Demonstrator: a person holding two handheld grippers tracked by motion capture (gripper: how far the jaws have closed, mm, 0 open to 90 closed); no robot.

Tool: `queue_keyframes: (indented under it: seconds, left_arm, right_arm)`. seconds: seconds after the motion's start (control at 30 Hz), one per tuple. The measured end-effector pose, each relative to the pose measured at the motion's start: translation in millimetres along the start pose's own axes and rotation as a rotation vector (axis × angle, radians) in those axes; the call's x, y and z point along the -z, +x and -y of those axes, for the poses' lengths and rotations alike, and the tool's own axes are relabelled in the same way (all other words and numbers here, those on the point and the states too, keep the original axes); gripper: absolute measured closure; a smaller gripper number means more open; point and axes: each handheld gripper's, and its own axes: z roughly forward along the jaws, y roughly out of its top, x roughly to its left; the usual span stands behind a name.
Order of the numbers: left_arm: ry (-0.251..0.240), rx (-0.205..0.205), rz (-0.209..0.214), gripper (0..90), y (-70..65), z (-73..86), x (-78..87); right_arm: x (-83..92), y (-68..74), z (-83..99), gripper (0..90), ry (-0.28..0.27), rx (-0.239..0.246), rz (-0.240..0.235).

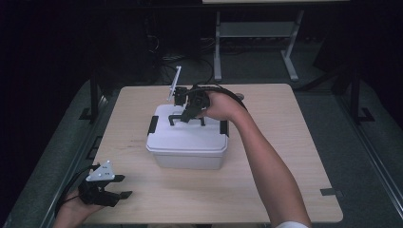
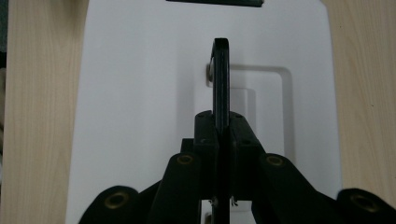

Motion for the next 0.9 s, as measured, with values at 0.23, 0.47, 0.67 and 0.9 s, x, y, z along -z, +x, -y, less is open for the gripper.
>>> queue_keyframes:
  seconds: [0.23, 0.47, 0.67, 0.9]
  left_arm:
    - [0.009, -0.002, 0.002, 35.6, -0.2, -0.7, -1.6]
    - [0.008, -0.002, 0.003, 35.6, -0.5, -2.0, -2.8]
    - [0.014, -0.007, 0.005, 35.5, -1.2, -3.1, -3.7]
    - [0.012, -0.007, -0.001, 35.5, -1.4, -3.1, -1.8]
  right_arm:
    - [-2.4, -1.6, 6.4, 83.3, -0.007, -0.025, -0.009]
    - [-2.0, -2.6, 6.4, 82.6, -0.004, -0.029, -0.012]
    - [0.8, -2.3, 7.7, 75.9, -0.007, -0.047, -0.019]
    - [1.7, 1.2, 8.6, 72.4, -0.011, -0.044, -0.018]
